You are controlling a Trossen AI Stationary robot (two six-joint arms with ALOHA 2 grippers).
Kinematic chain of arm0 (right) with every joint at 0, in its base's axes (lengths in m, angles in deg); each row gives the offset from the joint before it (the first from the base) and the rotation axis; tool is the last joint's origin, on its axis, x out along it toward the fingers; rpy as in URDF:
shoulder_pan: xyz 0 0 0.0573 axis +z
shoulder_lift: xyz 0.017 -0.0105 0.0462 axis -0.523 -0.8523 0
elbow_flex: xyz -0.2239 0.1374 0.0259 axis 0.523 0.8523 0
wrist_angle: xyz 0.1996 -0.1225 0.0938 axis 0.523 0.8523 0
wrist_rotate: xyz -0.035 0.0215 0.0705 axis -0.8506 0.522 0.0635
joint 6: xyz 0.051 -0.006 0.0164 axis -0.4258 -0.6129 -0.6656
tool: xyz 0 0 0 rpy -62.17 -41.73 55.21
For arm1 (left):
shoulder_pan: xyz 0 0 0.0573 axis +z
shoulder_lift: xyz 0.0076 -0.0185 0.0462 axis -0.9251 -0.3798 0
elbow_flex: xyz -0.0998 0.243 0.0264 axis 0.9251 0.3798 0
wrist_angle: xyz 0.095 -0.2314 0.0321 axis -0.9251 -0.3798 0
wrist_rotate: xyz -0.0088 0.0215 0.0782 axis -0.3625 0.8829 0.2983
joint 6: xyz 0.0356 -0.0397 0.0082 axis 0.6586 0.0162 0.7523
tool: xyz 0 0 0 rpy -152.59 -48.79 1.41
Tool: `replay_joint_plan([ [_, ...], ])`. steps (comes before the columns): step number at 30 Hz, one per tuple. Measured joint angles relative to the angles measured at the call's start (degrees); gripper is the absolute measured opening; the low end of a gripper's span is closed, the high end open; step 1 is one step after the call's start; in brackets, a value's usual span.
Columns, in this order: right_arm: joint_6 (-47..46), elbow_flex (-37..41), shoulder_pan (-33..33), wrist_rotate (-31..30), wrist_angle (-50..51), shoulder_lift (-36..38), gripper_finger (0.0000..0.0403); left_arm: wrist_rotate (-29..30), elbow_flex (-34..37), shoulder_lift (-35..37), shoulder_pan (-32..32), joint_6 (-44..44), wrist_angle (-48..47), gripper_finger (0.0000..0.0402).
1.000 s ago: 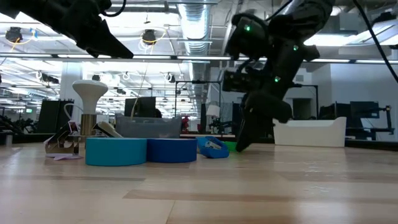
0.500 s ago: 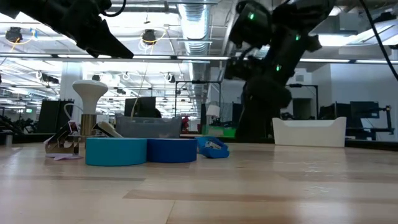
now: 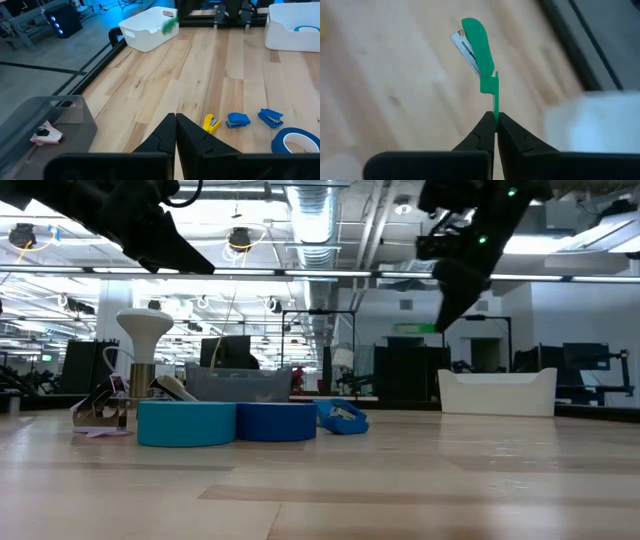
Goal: Pick and place Stapler, Stapler remover, tape
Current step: Put the green stapler into the top white bin
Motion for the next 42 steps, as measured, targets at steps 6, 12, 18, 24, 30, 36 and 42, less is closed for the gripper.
replay_joint_plan([
  [6, -0.88, 0.02, -7.49, -2.28, 9.55, 8.69, 0.0001, 0.00, 0.00, 0.00, 0.02, 0.00, 0.00, 0.0003],
  [12, -1.19, 0.00, -17.33, -2.28, 14.53, 13.31, 0.0000, 0.00, 0.00, 0.00, 0.00, 0.02, 0.00, 0.0003],
  [18, -3.32, 0.99, -27.21, -2.19, 17.14, 12.11, 0.0000, 0.00, 0.00, 0.00, 0.01, 0.02, 0.08, 0.0003],
  [24, -3.05, 2.47, -33.90, -1.84, 16.68, 6.50, 0.0000, 0.00, 0.00, 0.00, 0.02, 0.03, 0.17, 0.0003],
  [30, -1.69, 2.46, -37.42, 1.46, 11.26, 0.41, 0.0000, 0.00, 0.00, 0.00, 0.00, 0.02, 0.17, 0.0003],
  [36, -1.39, 2.47, -40.36, 3.83, 8.29, -6.78, 0.0000, -0.01, 0.00, 0.00, 0.01, 0.03, 0.17, 0.0003],
  [42, -1.41, 2.43, -41.92, 4.06, 5.54, -12.10, 0.0000, -0.02, 0.00, 0.00, 0.01, 0.03, 0.17, 0.0003],
])
